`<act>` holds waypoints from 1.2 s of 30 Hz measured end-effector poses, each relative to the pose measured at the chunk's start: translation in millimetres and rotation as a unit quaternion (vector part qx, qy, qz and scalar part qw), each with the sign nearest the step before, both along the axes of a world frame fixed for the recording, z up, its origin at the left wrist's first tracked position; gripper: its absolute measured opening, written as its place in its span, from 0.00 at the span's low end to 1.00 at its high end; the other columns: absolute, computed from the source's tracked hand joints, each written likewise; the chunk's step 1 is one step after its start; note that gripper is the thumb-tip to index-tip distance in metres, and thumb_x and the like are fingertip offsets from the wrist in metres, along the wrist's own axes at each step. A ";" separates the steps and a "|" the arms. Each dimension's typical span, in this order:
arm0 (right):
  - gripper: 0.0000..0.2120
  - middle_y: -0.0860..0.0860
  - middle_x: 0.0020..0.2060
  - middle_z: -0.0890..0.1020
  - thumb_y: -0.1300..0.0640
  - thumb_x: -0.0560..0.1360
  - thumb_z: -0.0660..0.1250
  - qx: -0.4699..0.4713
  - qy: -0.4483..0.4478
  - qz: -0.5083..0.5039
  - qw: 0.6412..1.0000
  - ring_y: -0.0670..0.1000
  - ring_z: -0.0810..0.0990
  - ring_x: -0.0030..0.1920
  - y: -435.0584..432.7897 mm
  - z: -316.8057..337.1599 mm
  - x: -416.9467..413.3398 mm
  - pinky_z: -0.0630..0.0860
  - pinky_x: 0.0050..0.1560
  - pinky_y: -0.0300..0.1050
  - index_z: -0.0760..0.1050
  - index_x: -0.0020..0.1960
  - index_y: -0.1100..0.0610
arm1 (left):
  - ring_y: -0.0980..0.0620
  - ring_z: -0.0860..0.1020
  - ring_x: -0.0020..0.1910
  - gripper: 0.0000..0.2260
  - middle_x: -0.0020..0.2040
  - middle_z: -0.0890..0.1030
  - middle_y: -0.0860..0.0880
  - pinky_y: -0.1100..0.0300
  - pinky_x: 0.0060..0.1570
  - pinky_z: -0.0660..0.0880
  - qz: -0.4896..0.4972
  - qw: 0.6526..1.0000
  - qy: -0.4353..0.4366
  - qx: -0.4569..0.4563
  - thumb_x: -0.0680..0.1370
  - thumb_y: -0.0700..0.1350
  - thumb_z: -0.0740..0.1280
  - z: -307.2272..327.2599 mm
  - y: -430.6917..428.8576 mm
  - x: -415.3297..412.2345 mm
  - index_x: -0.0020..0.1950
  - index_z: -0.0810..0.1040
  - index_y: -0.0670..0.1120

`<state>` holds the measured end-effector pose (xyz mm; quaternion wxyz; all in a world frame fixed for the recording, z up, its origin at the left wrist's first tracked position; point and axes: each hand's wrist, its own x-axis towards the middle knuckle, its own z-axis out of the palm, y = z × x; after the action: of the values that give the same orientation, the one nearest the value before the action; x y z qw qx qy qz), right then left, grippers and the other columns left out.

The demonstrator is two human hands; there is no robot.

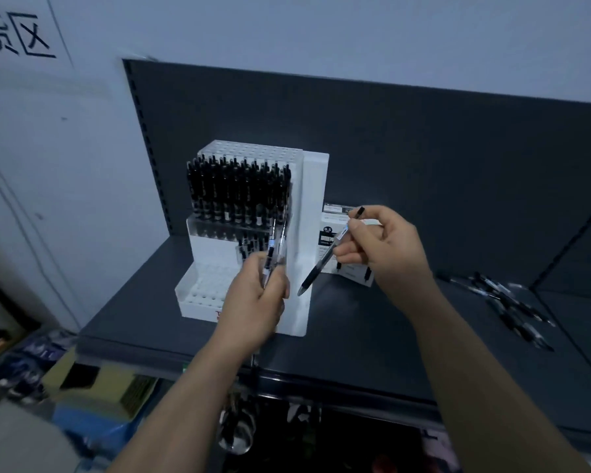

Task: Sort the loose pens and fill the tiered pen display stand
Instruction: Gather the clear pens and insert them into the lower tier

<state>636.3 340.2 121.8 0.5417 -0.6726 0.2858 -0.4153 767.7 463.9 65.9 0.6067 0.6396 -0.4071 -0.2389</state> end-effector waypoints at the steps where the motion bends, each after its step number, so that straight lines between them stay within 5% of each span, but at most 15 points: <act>1: 0.04 0.56 0.31 0.81 0.63 0.80 0.63 -0.010 -0.003 0.002 1.000 0.50 0.83 0.33 7.4 2.2 10.0 0.81 0.36 0.43 0.73 0.52 0.63 | 0.53 0.66 0.23 0.05 0.30 0.73 0.50 0.59 0.25 0.64 0.008 1.000 -0.009 -0.013 0.82 0.45 0.58 3.1 7.4 9.0 0.47 0.69 0.46; 7: 0.02 0.59 0.35 0.83 0.61 0.79 0.65 -0.077 0.025 0.007 0.997 0.54 0.84 0.36 45.6 9.8 83.6 0.82 0.40 0.48 0.73 0.50 0.59 | 0.50 0.73 0.25 0.10 0.36 0.80 0.41 0.62 0.26 0.70 0.039 0.999 0.002 -0.015 0.82 0.49 0.61 8.5 39.1 84.8 0.47 0.73 0.43; 11: 0.02 0.55 0.37 0.82 0.60 0.78 0.66 -0.128 0.102 -0.041 0.986 0.51 0.84 0.38 59.8 3.8 123.5 0.82 0.43 0.50 0.75 0.47 0.54 | 0.50 0.71 0.24 0.15 0.29 0.74 0.41 0.58 0.25 0.69 0.038 0.998 0.035 0.020 0.81 0.51 0.61 1.9 47.7 131.6 0.43 0.73 0.40; 17: 0.04 0.49 0.38 0.79 0.55 0.78 0.66 -0.239 0.297 -0.129 0.916 0.46 0.75 0.36 64.7 -15.4 150.3 0.72 0.37 0.38 0.75 0.48 0.55 | 0.51 0.69 0.23 0.13 0.32 0.74 0.45 0.60 0.21 0.67 0.002 0.999 0.041 0.031 0.81 0.46 0.60 -5.2 46.1 167.3 0.46 0.72 0.35; 27: 0.05 0.48 0.36 0.81 0.55 0.76 0.67 -0.242 0.364 -0.169 0.883 0.50 0.79 0.38 62.5 -17.8 159.9 0.77 0.41 0.46 0.74 0.44 0.55 | 0.52 0.70 0.21 0.11 0.28 0.76 0.49 0.60 0.22 0.68 -0.051 0.997 0.016 0.050 0.82 0.46 0.59 -16.6 35.9 181.6 0.42 0.71 0.42; 36: 0.10 0.50 0.50 0.72 0.49 0.76 0.67 -0.279 0.500 -0.148 0.807 0.52 0.78 0.43 66.3 -24.8 167.8 0.73 0.40 0.44 0.79 0.47 0.56 | 0.54 0.70 0.21 0.12 0.25 0.76 0.50 0.61 0.23 0.69 -0.094 0.992 -0.035 0.083 0.82 0.46 0.60 -18.0 29.7 181.8 0.47 0.74 0.38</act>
<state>804.1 406.6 97.0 0.0449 -0.8588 0.4849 -0.1591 949.5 493.6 47.9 0.5122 0.6545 -0.4648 -0.3053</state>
